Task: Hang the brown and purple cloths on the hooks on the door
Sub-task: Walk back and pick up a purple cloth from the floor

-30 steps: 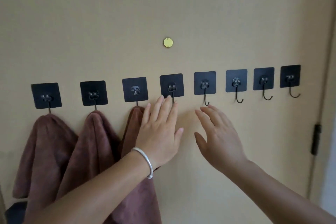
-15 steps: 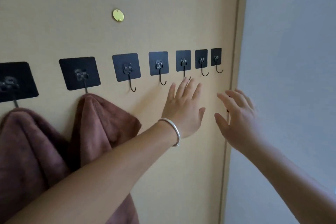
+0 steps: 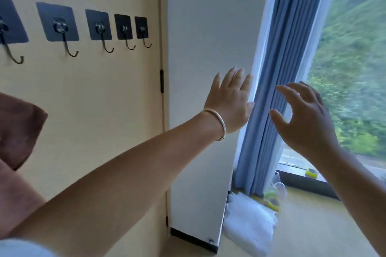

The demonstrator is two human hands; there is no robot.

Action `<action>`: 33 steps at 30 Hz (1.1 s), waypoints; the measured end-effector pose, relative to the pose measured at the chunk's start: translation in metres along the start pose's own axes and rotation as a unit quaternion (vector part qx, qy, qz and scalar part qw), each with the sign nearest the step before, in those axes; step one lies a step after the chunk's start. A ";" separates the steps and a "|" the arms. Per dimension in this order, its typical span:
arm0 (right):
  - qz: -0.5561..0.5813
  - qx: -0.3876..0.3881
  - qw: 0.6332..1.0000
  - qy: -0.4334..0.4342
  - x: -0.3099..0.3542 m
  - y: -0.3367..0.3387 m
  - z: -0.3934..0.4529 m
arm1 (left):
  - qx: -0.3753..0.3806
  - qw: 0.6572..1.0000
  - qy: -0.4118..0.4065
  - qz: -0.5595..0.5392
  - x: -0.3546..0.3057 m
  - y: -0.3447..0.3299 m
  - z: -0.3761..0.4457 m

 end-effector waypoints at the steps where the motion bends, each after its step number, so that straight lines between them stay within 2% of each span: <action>1: -0.019 -0.010 1.000 -0.008 -0.016 0.015 -0.002 | -0.002 1.000 -0.016 -0.014 -0.021 -0.003 0.008; 10: -0.186 -0.050 0.978 -0.085 -0.165 0.153 -0.030 | -0.051 0.976 -0.118 -0.175 -0.219 -0.015 0.066; 18: -0.328 -0.061 0.930 -0.157 -0.288 0.311 -0.082 | -0.043 0.939 -0.179 -0.291 -0.433 -0.010 0.079; 22: -0.396 -0.060 0.895 -0.196 -0.324 0.396 -0.126 | -0.052 0.904 -0.206 -0.371 -0.529 0.013 0.063; 26: -0.452 -0.073 0.858 -0.232 -0.340 0.478 -0.169 | -0.058 0.851 -0.218 -0.474 -0.611 0.044 0.039; 33: -0.528 -0.096 0.787 -0.304 -0.356 0.583 -0.230 | -0.015 0.789 -0.295 -0.539 -0.744 0.079 0.014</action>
Point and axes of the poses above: each hand's wrist, its own z-axis towards the middle knuckle, its own y-axis out of the back of the hand, x = y × z, the point moved 4 cm from there along z, towards the middle knuckle, and after that the axes turned 14 degrees about -x, right-handed, at the moved point
